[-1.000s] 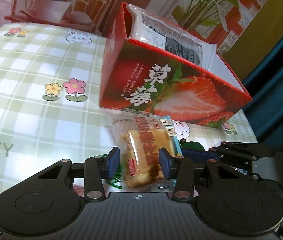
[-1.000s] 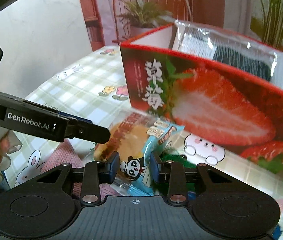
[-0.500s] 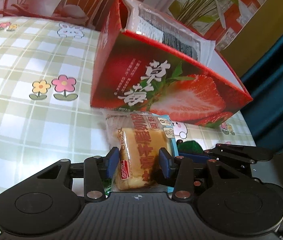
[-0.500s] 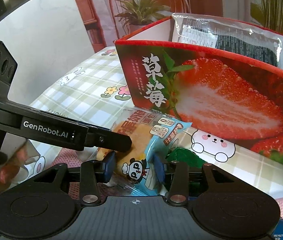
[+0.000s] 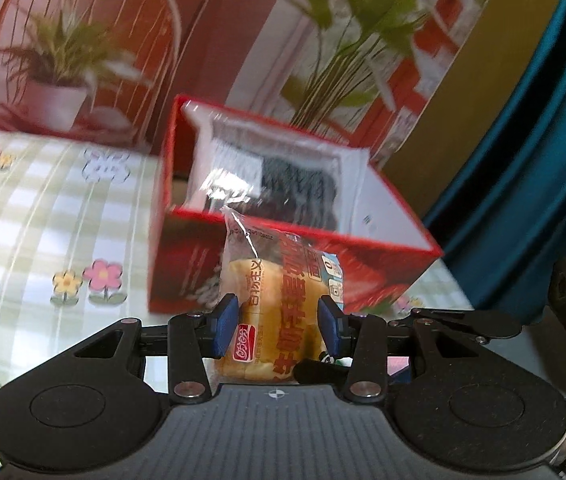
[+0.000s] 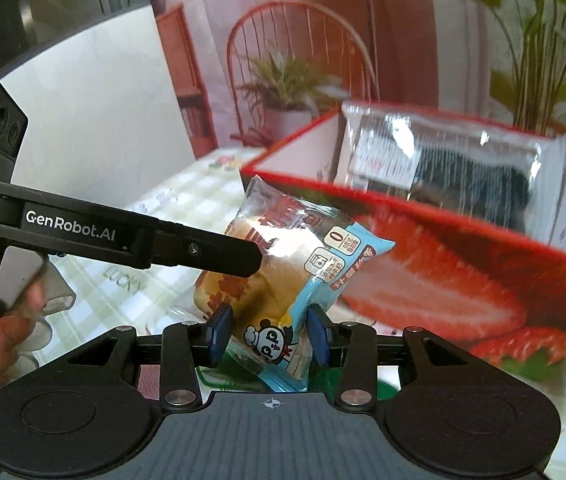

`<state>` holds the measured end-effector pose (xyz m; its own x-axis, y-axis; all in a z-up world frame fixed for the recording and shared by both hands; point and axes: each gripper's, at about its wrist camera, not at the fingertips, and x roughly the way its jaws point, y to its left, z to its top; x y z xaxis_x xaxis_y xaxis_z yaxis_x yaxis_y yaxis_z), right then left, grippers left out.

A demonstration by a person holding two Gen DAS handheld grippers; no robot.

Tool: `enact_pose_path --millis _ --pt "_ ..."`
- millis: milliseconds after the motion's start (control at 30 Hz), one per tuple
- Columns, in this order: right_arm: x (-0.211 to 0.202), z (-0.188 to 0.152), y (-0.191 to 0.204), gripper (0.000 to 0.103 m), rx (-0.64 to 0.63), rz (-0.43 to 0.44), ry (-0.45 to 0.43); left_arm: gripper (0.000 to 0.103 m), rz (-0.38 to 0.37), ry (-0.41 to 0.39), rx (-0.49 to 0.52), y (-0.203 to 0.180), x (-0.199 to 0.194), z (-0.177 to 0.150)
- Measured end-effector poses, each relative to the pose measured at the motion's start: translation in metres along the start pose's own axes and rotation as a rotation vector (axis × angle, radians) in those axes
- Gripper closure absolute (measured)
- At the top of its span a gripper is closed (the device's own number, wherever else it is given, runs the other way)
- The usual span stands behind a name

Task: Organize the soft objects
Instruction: 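Lower the left tool and grasp the wrapped yellow bread pastry, then carry the bread pastry into the red box and open the left tool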

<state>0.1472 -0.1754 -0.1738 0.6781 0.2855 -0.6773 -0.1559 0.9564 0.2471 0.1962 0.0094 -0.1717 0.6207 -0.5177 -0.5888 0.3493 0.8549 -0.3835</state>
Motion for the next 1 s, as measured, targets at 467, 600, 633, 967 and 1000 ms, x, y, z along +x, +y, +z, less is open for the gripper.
enact_pose_path --millis 467,600,633,967,1000 --pt "-0.047 0.033 -0.024 0.065 -0.02 -0.048 -0.137 0.058 -0.078 -0.052 0.065 -0.036 0.002 0.039" --pt "-0.051 0.046 -0.043 0.065 -0.032 -0.071 -0.159 0.058 -0.109 -0.071 0.054 -0.043 0.019 0.061" --pt "-0.05 0.049 -0.048 0.065 -0.037 -0.077 -0.162 0.058 -0.115 -0.077 0.054 -0.045 0.024 0.067" --pt "-0.045 0.075 -0.113 0.066 -0.007 -0.145 -0.165 0.058 -0.147 -0.027 0.078 -0.071 0.089 0.1" --pt "-0.043 0.076 -0.119 0.066 -0.008 -0.158 -0.161 0.058 -0.147 -0.015 0.075 -0.072 0.096 0.1"
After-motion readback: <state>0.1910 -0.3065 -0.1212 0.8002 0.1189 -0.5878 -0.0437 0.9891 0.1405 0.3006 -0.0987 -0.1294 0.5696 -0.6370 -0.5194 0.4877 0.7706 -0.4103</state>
